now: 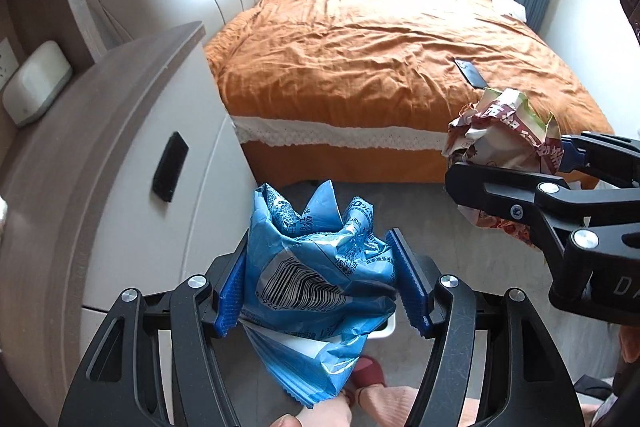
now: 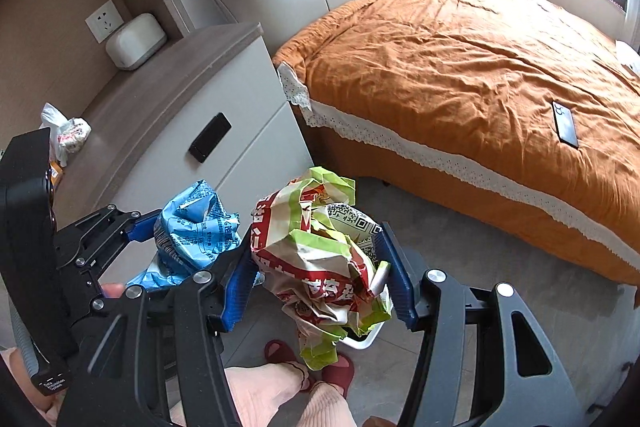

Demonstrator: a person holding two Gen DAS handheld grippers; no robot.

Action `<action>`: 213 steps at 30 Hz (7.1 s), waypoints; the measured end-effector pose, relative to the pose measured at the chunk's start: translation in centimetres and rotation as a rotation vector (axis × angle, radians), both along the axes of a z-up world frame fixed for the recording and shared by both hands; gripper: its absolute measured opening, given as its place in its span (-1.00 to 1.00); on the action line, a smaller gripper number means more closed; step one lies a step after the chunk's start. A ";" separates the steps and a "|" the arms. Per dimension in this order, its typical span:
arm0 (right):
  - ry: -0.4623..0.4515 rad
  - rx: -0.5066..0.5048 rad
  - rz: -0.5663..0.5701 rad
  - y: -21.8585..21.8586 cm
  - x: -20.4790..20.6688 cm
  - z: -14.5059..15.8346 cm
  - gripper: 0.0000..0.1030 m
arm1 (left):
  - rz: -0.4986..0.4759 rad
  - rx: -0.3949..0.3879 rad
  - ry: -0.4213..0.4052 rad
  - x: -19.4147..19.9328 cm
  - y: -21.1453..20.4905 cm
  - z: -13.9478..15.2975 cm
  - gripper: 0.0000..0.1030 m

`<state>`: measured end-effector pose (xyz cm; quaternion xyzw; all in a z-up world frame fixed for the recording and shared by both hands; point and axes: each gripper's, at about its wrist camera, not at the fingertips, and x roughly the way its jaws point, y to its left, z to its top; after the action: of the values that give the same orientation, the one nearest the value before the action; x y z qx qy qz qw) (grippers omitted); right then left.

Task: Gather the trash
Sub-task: 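Carry both wrappers to the white bin and open both grippers, then lift both open grippers away from the bin toward the desk, then grasp the orange juice cup with the left gripper while the right grasps the tissue bundle, then carry cup and tissue bundle to the white bin and open both grippers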

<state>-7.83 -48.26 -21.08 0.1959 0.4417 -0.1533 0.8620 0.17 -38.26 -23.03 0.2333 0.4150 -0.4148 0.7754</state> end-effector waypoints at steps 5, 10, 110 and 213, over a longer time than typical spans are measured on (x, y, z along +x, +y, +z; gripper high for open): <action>0.044 0.079 -0.025 -1.1 0.3 -4.3 0.13 | -0.011 0.028 0.086 0.8 -1.2 -4.5 0.23; 0.106 0.168 -0.043 -2.2 1.3 -10.5 0.13 | -0.018 0.062 0.156 1.9 -1.9 -10.4 0.23; -0.249 0.091 0.547 21.6 23.3 8.0 0.93 | 0.702 -0.040 -0.188 18.8 28.3 8.4 0.90; 0.054 0.115 -0.066 -0.6 -0.3 -4.0 0.17 | 0.003 0.089 0.124 0.6 -0.3 -5.3 -0.16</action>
<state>-8.09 -48.91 -25.06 0.2552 0.4663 -0.1613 0.8315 0.78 -38.57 -28.37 0.2407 0.4807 -0.4086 0.7376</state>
